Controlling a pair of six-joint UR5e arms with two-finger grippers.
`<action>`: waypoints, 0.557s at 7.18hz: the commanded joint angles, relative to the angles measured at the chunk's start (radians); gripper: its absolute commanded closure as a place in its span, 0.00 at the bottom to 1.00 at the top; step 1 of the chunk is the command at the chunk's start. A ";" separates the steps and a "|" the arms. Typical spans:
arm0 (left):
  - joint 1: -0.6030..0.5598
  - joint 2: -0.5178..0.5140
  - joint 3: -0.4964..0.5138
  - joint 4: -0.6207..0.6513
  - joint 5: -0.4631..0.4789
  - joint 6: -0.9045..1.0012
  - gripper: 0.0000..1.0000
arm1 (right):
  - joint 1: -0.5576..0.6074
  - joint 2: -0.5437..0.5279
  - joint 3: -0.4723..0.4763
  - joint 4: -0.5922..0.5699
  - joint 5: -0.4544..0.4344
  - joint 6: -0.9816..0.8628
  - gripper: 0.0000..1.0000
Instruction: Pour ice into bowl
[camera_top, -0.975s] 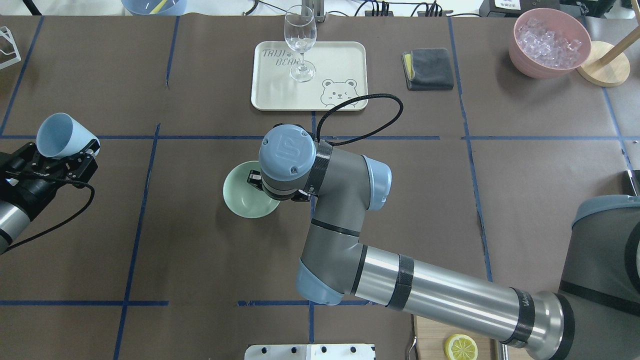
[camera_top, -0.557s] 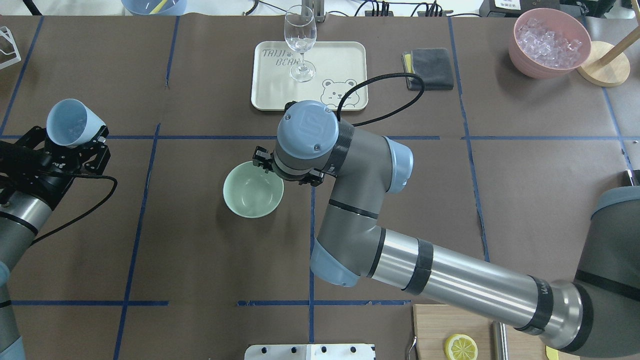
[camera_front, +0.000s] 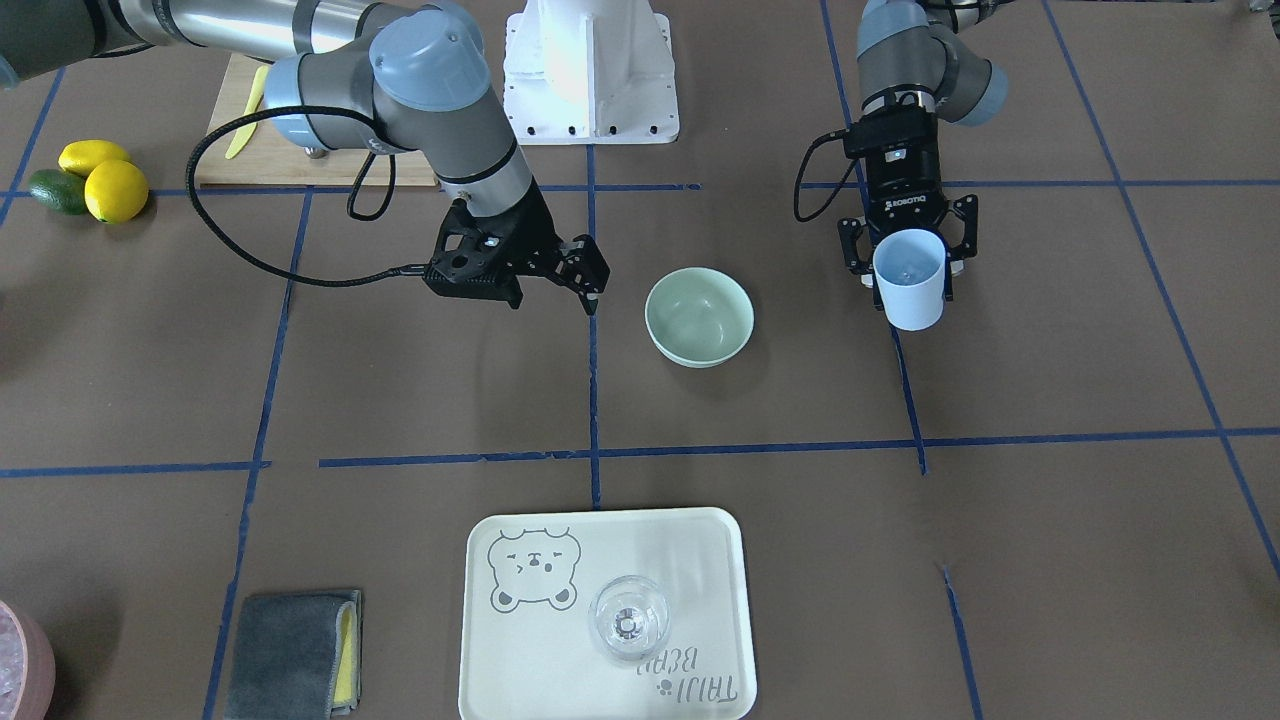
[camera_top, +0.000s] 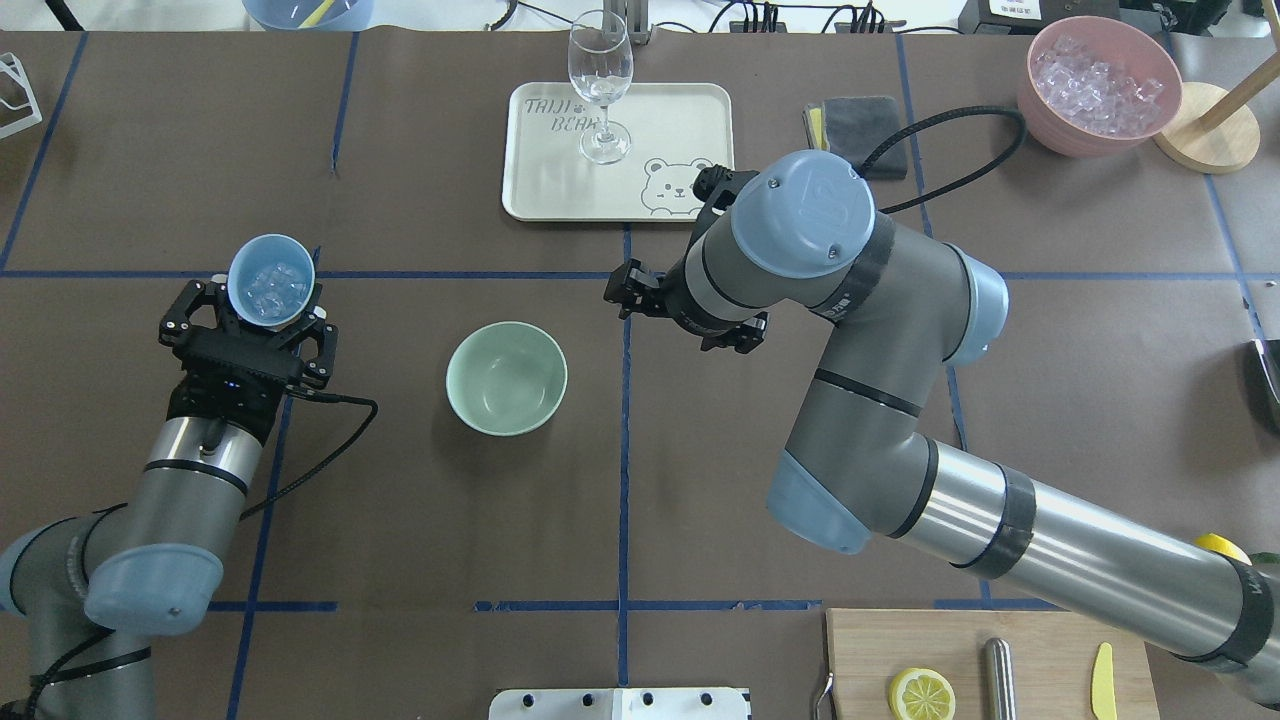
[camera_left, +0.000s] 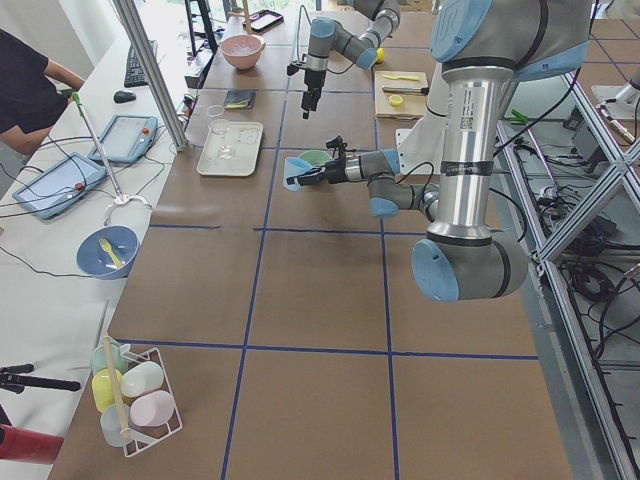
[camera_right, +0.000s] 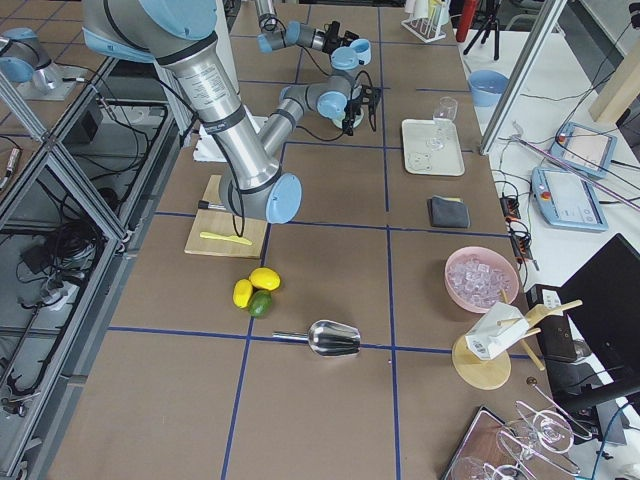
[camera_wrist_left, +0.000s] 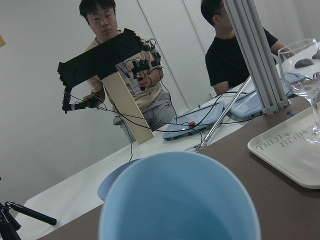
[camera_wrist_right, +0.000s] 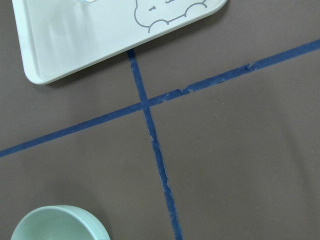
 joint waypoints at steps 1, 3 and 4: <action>0.064 -0.042 -0.031 0.263 0.045 0.002 1.00 | 0.007 -0.049 0.049 0.001 0.008 -0.004 0.00; 0.075 -0.134 -0.031 0.513 0.078 0.002 1.00 | 0.007 -0.051 0.055 0.001 0.005 -0.004 0.00; 0.081 -0.152 -0.030 0.601 0.091 0.004 1.00 | 0.007 -0.051 0.055 0.001 0.005 -0.004 0.00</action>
